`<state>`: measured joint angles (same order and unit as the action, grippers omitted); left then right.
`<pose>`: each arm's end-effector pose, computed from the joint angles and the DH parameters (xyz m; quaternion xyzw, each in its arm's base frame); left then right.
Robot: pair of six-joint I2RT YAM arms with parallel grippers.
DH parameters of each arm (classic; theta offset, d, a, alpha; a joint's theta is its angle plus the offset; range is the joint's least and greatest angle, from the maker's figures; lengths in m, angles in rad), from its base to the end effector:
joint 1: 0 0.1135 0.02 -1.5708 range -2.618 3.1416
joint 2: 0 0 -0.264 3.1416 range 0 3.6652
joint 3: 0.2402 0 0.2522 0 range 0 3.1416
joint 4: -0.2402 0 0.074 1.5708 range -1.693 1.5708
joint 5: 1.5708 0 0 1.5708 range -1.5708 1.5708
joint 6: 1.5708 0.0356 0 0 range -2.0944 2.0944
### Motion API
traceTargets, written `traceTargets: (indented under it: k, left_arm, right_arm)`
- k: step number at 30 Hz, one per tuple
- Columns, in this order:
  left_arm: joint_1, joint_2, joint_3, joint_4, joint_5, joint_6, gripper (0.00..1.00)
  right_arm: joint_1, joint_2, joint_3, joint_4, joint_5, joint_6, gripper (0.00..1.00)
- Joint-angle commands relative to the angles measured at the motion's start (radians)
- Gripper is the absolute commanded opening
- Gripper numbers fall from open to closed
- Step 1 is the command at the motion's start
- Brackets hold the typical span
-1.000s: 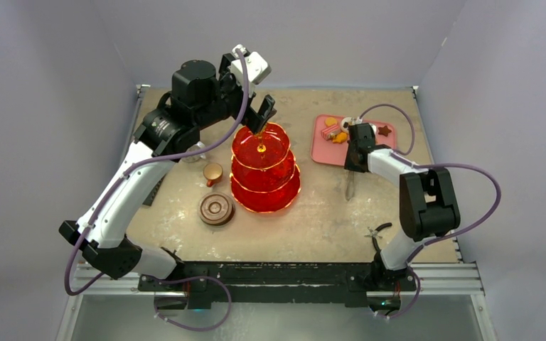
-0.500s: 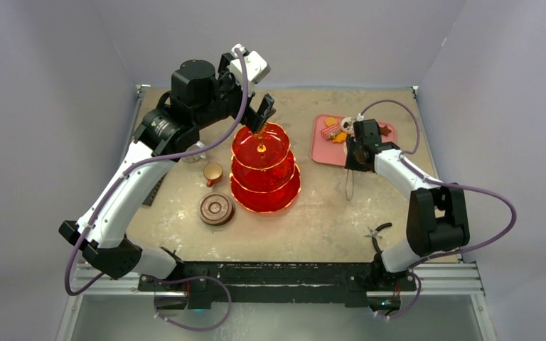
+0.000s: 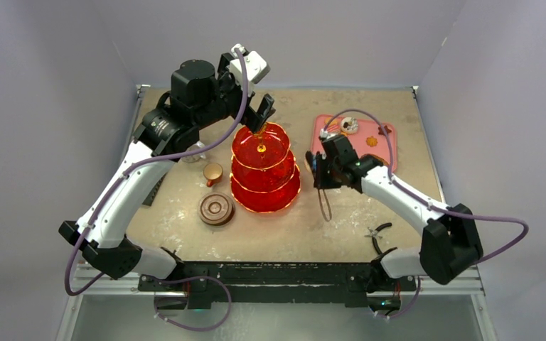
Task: Serve the afternoon tea
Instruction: Pick up the desert from the tray, then place the desert on the desert table.
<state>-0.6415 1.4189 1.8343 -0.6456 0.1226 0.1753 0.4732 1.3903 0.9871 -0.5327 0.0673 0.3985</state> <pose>0.2269 -0.1749 0.5033 0.3456 0.7027 -0.1899 0.5922 0.2560 0.1284 0.2441 -0.0250 0.9492 0.1027 0.2963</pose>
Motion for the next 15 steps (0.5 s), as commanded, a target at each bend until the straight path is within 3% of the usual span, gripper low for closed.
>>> traceTargets:
  k: [1,15]
  left_arm:
    - [0.008,-0.038,0.033,0.023,-0.017,0.0,0.96]
    - [0.009,-0.03,0.057,0.007,-0.021,-0.019,0.96]
  right_arm:
    - [0.079,-0.088,-0.075,-0.054,-0.032,0.099,0.21]
    - [0.283,-0.114,-0.107,-0.023,-0.089,0.198,0.21]
